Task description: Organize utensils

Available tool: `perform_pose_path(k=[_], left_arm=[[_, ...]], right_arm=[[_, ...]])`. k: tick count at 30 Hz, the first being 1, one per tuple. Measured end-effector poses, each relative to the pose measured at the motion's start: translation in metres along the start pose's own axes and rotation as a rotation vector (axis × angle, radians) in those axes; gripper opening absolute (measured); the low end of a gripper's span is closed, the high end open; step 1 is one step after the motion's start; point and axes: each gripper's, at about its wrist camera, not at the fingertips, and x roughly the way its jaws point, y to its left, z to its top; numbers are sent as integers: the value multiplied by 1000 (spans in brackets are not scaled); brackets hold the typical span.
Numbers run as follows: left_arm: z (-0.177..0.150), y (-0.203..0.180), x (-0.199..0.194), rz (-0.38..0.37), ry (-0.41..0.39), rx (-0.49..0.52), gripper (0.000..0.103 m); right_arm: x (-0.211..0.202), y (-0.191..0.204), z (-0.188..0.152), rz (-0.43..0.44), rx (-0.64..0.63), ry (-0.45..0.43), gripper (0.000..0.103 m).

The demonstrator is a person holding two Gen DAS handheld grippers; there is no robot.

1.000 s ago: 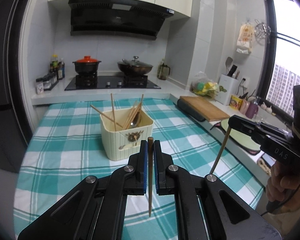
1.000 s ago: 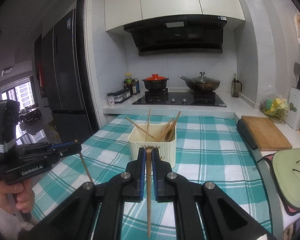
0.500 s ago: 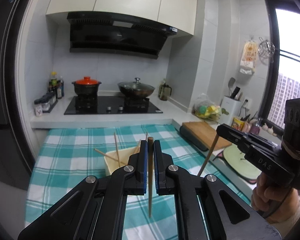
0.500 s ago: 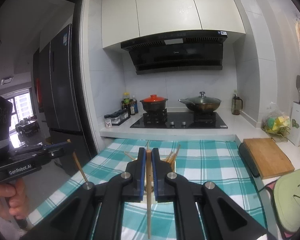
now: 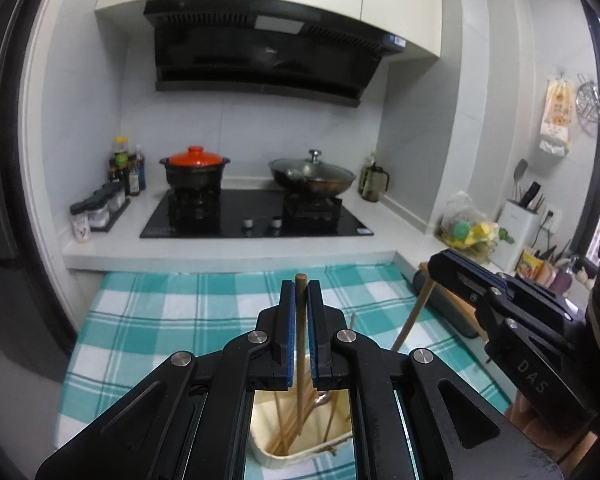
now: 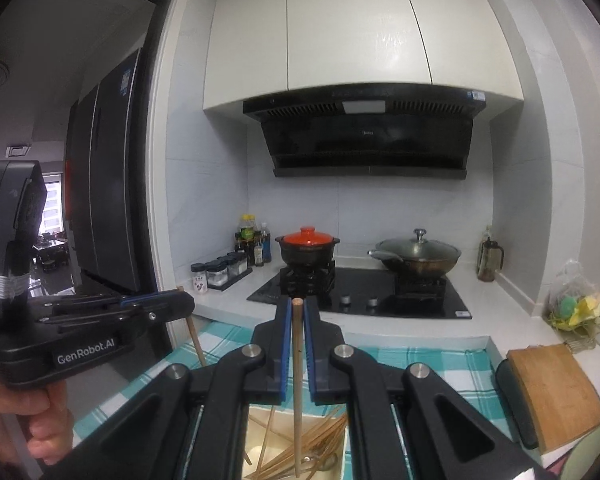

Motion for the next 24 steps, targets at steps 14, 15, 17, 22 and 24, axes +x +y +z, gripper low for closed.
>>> perform_pose_path(k=[14,15,17,22,24], left_arm=[[-41,19,44,79,128,-25,65],[-40,19,33,91,104,-19,66],[-38,17,8,102,68,1,73],[-45,-10,-58,190,-16,86,103],[-58,-27,-82,232,-43,131,103]], right_arm=[[117,-36,-80,77,200,427,10],[112,-35,-74,70,186,415,11],[93,-34,-59,63,162,367,33],[30,-32,-23,16,147,239,62],[1,-24,-15,13,118,224,76]])
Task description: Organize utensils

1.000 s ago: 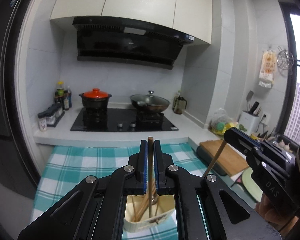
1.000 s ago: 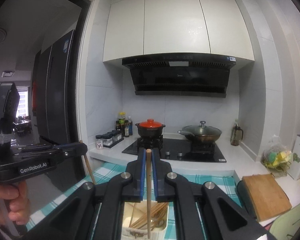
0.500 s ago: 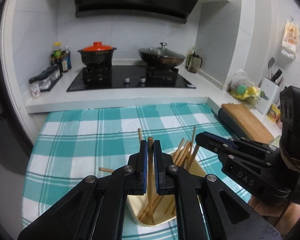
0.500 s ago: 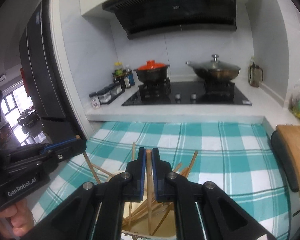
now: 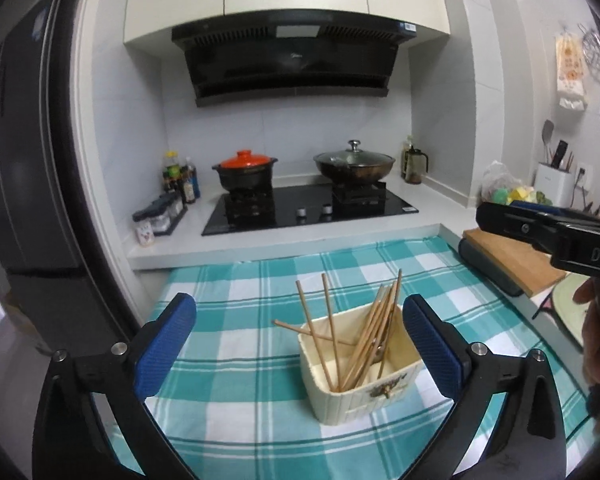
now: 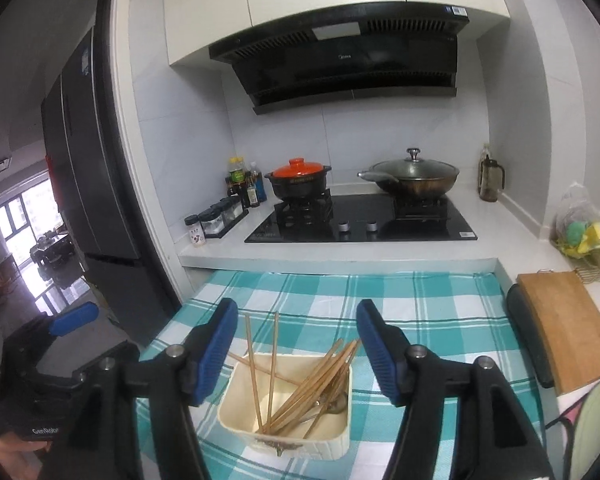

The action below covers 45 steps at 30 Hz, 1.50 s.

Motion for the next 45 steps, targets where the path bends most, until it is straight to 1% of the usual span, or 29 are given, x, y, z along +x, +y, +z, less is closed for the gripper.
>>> perform_pose_path(k=[1,3,5,7,8,10,11,13,15,17,20,22,25,29,35,45], left_arm=[[-7,-7,-11,26,-2,15,103],[-22,-15,-31,73,-5,3,103],[-40,-17,-51,87,-11,-42,103],[-57,-14,-68,112,-14,-105,103],[-64,-12,-75,119,-6,-132,103],[-75,-8,-85,111,19,-157,103],[-79,-7,-88,111,27,-157,103],[-83,-8,-92,133,74,-141,103],[-86,-11,-97,125,110,-124,103],[-87,-14,-104,116,119,-123,103],[-89,-20,-115,102,110,-112,103],[-89,-21,-120,88,113,-120,103],[-90,-16,-123,55,130,-159,103],[-90,-18,-125,79,132,-155,103],[-89,-24,-131,77,122,-139,103],[-89,-24,-128,83,140,-135,103]], right_arm=[[-15,5,-3,-2,-13,-5,85],[-42,14,-15,1,-30,-12,90],[-64,19,-33,-4,-32,7,93],[-84,23,-54,-15,-25,17,102],[-92,23,-65,-25,-20,18,103],[-107,24,-82,-55,-8,20,103],[-112,23,-90,-78,-3,29,103],[-121,27,-103,-110,-5,37,103],[-130,33,-115,-128,-19,43,103],[-138,42,-122,-123,-33,36,103],[-150,51,-132,-94,-54,25,103],[-154,57,-135,-95,-73,27,103],[-160,64,-139,-108,-91,27,103],[-168,67,-141,-116,-90,20,103],[-173,69,-143,-121,-89,13,103],[-174,73,-145,-120,-92,17,103]])
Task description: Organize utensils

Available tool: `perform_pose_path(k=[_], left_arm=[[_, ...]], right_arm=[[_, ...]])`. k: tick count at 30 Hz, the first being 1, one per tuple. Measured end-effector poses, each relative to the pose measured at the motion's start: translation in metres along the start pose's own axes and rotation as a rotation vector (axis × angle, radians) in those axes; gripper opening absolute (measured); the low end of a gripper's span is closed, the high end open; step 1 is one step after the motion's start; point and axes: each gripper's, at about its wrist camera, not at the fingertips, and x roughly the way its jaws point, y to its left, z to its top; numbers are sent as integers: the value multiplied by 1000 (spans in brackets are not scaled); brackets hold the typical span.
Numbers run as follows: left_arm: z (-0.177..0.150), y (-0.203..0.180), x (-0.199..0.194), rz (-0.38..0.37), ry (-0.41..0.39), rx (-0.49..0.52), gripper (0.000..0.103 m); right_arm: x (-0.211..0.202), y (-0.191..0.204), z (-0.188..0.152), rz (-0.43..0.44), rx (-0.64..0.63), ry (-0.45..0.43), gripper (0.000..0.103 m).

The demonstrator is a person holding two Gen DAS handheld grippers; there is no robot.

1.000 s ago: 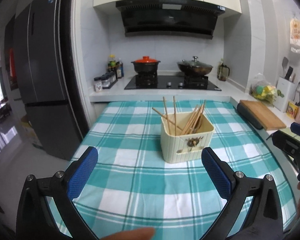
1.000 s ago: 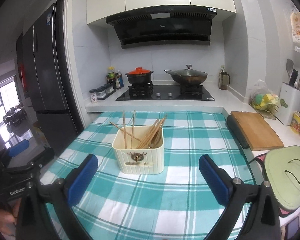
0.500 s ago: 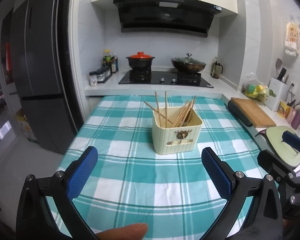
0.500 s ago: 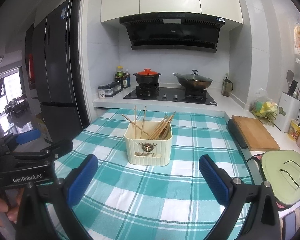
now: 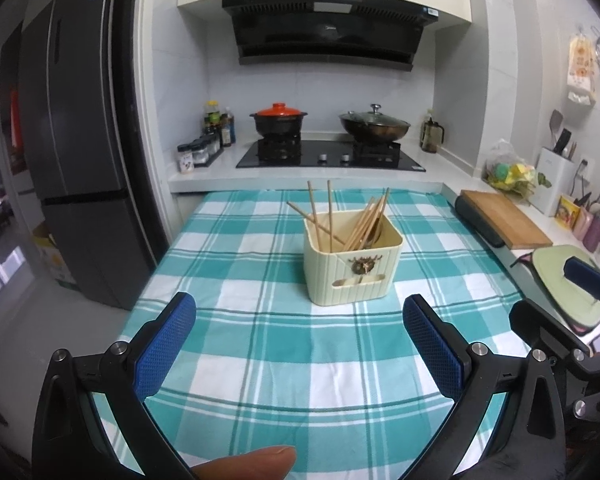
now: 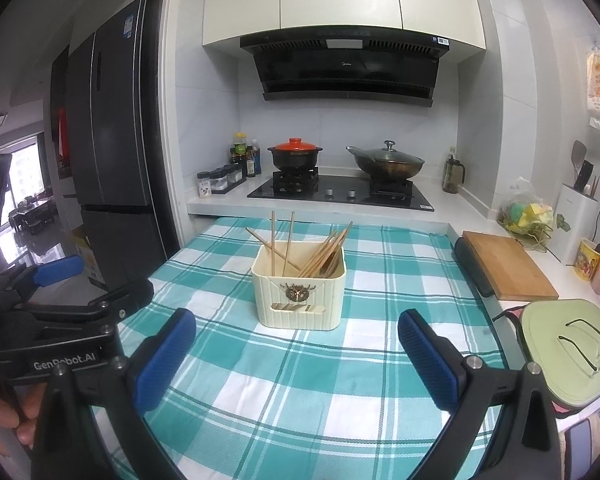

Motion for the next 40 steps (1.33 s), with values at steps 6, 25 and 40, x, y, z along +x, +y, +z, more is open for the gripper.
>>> perform_pose_path(k=[6,25,40], left_arm=[[0,0,1,-1,5,4,103],[0,1,2,25,-8,18,103],[-4,-11,1,2,-25,51,103]], right_arm=[[0,1,0,0,-3,-2,103],[0,3,2,12,-7,2,103],[2,3,-3,8,1,13,103]])
